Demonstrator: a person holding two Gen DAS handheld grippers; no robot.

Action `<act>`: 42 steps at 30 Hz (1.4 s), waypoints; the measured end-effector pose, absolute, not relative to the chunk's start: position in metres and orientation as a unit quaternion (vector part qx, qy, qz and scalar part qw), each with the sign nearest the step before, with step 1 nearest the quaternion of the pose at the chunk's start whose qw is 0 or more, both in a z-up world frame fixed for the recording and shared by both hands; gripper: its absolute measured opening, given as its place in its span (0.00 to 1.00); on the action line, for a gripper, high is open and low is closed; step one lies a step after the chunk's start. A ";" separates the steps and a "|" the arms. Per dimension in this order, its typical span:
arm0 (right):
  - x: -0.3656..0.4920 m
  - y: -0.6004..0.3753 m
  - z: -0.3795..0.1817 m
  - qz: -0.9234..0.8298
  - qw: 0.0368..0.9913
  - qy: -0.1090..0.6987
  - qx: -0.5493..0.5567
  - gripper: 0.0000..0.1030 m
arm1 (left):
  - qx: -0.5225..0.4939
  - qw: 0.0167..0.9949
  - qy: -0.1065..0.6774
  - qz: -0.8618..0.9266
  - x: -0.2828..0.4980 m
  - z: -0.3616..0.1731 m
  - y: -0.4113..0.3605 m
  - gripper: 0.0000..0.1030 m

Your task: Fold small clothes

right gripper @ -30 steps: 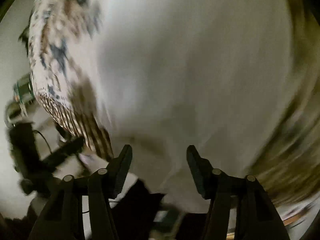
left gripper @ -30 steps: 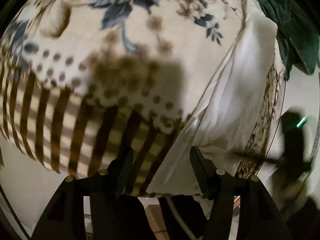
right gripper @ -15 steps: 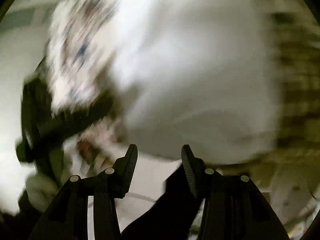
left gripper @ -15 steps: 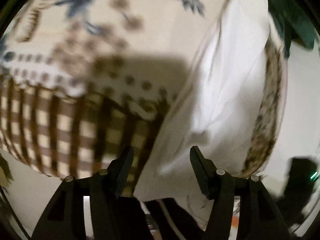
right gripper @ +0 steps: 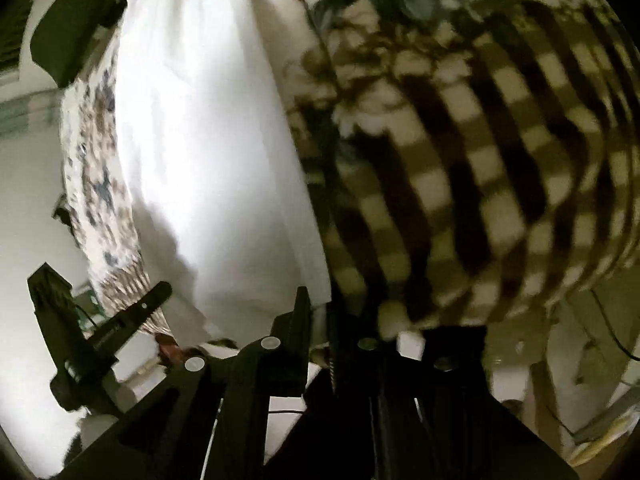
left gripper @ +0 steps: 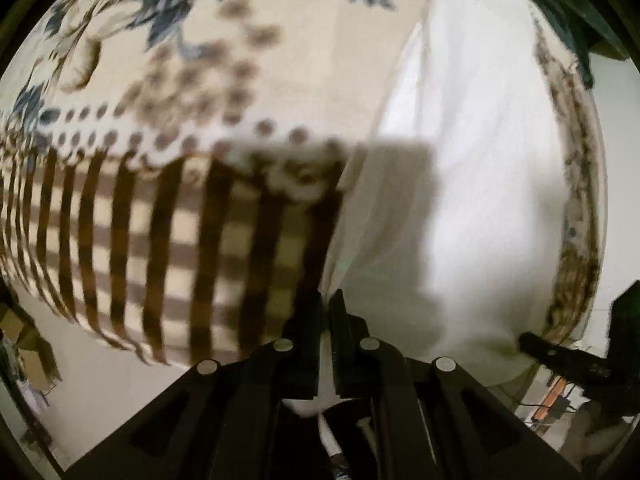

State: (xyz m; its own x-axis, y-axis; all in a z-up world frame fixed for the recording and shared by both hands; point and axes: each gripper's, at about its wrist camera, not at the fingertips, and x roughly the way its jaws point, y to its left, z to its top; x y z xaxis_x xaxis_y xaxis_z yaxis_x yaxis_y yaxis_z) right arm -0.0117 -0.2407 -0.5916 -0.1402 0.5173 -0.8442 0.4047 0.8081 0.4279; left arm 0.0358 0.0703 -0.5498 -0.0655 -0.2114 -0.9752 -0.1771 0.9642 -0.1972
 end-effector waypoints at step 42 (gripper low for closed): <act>0.512 -0.299 -0.635 0.149 0.659 0.616 0.405 0.26 | -0.219 0.773 0.564 -0.192 0.487 -0.577 -0.008 0.08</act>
State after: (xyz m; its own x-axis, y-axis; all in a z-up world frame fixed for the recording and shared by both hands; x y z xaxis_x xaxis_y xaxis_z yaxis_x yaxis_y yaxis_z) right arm 0.5119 -0.2986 -0.6345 0.1976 0.6947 -0.6916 0.3026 0.6278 0.7171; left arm 0.4870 -0.0083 -0.5769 0.2912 -0.5429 -0.7877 0.0498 0.8309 -0.5543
